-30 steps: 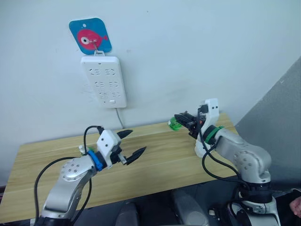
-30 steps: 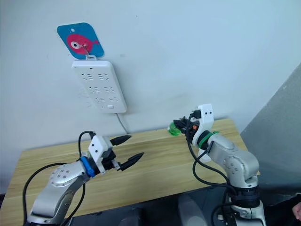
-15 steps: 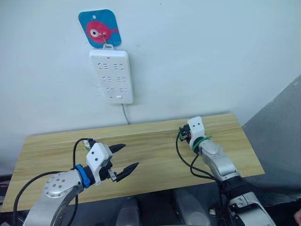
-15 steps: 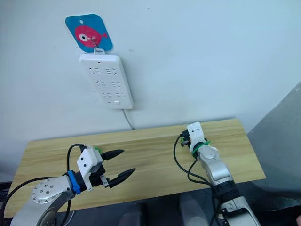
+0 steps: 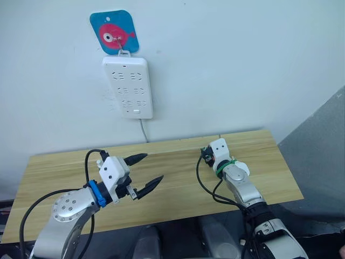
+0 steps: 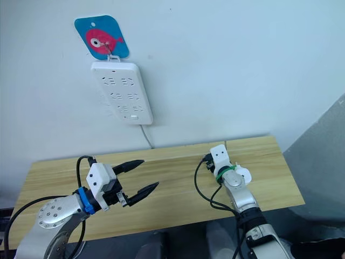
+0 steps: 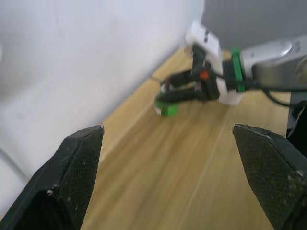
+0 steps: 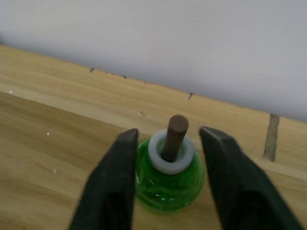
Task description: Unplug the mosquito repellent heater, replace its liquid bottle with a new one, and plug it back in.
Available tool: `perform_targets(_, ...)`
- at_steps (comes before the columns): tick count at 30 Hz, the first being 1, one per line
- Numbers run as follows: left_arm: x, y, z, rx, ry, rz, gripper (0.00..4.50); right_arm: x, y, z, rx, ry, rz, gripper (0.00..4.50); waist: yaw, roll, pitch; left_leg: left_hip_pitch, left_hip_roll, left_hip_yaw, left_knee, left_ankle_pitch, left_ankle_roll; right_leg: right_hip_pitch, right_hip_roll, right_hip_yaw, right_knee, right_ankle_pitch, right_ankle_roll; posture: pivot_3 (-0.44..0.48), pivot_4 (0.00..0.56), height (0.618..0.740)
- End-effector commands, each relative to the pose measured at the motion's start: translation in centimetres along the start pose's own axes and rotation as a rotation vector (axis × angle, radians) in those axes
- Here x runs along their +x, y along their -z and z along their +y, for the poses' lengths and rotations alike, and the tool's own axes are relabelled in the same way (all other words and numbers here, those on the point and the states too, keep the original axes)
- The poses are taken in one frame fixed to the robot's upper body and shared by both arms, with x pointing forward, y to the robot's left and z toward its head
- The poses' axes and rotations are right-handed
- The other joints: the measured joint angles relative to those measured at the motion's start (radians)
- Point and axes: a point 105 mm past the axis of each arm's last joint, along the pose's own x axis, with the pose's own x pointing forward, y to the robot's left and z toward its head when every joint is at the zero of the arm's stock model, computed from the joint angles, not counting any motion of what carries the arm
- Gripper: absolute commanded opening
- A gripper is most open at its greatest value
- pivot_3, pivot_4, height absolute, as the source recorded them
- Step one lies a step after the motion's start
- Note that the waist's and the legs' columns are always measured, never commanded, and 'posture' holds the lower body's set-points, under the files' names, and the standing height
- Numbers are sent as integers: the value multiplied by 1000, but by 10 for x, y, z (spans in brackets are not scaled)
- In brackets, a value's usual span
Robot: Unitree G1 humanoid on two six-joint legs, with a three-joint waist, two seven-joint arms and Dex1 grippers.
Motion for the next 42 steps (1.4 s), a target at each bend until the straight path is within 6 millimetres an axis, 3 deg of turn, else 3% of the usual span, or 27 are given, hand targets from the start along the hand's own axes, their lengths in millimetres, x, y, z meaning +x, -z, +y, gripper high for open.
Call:
perform_targets(1,1,-7,-9,14,48,-39,4500,0,-11,-9,4,35,-42,3703,-1,0,0,0,0,0,0,0,0,0,0,0,0,0,0,-91,243,736)
perform_targets(3,-2,-5,-13,15,76,-25,4500,-2,-16,-11,11,50,-65,4386,-2,0,0,0,0,0,0,0,0,0,0,0,0,0,0,-94,242,736)
perform_targets(7,-5,-4,-12,52,91,-9,4500,-13,-31,-14,41,70,-124,4386,-1,0,0,0,0,0,-1,0,0,0,0,0,-1,0,0,-98,237,736)
perform_targets(12,-17,6,1,83,-63,14,4500,-48,-59,0,-30,-75,-238,4386,1,0,0,-2,0,0,-2,0,0,0,-1,0,-4,0,1,-95,234,736)
perform_targets(15,-40,24,10,19,-227,82,4500,-74,-69,22,-175,-306,-266,4386,-1,0,0,-2,0,0,-2,0,0,0,-2,0,-6,0,1,-93,237,736)
perform_targets(19,-78,46,18,-143,-421,163,4500,-94,-92,41,-252,-556,-279,4386,-3,-2,6,-1,1,3,-2,-1,1,-1,-3,1,-6,0,1,-78,250,736)
perform_targets(22,-104,67,28,-240,-588,247,4500,-104,-106,54,-274,-687,-258,4386,5,-5,14,0,1,1,-1,-1,1,0,-1,0,-5,1,1,-53,260,736)
perform_targets(26,-123,90,34,-332,-666,321,4500,-109,-122,70,-289,-783,-232,4386,28,-8,22,-1,0,2,1,-1,0,0,-1,1,-6,1,1,-34,279,736)
perform_targets(35,-122,113,76,-237,-680,381,4500,-120,-117,80,-348,-846,-84,4386,76,-7,47,-16,-1,1,1,-1,0,-13,-7,-3,-6,5,-1,-44,338,736)
perform_targets(42,-94,120,97,-156,-577,401,4500,-133,-116,84,-357,-870,-38,4386,78,-6,75,-16,-1,1,0,-1,0,-14,-11,-4,-6,5,-1,-66,370,736)
